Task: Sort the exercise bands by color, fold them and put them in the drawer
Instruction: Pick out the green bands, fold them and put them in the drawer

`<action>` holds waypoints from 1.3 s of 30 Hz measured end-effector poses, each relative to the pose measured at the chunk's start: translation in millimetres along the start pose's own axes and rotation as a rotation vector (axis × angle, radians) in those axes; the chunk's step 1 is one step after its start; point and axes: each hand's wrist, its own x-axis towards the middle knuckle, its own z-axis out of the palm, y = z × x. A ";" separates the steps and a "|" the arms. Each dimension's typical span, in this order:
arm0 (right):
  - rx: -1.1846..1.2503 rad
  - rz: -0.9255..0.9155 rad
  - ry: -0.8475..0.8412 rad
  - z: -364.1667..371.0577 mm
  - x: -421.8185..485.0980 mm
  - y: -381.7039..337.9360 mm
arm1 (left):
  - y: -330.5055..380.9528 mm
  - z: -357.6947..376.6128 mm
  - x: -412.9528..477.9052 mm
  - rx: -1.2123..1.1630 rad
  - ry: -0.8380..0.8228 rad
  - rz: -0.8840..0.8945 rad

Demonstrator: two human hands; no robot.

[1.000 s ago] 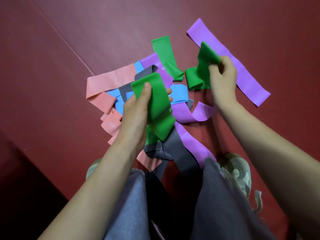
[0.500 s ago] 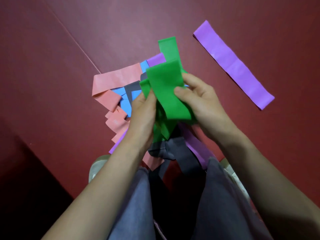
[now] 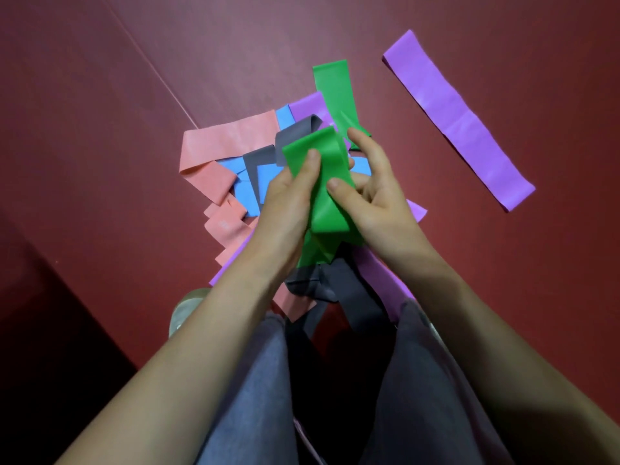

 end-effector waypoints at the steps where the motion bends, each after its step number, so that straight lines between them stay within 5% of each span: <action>1: 0.007 -0.005 -0.001 -0.3 -1.1 -0.5 | 2.9 -1.3 0.4 0.020 -0.002 0.032; 7: -0.099 0.015 0.014 -11.2 -4.6 3.5 | 34.1 -5.3 -1.7 0.064 -0.099 0.206; 11: 0.039 0.159 -0.196 -14.8 -3.0 -0.3 | 47.6 -1.4 -11.2 0.093 -0.183 0.221; 15: -0.069 0.192 -0.340 -14.9 -7.4 -17.5 | 64.4 -1.2 -22.0 0.178 -0.298 0.193; 20: -0.647 -0.132 -0.081 -17.9 -12.4 -25.9 | 81.3 2.1 -31.7 0.191 -0.401 0.190; 29: -0.647 -0.493 0.220 -16.1 -2.6 -28.9 | 79.2 8.9 -34.5 0.168 -0.436 0.207; 36: -0.504 -0.326 -0.069 -2.6 -2.5 -27.5 | 95.8 11.6 -39.3 0.124 -0.469 0.269; 39: -0.478 -0.087 -0.150 2.3 -10.8 -25.8 | 107.2 11.3 -39.0 0.105 -0.461 0.344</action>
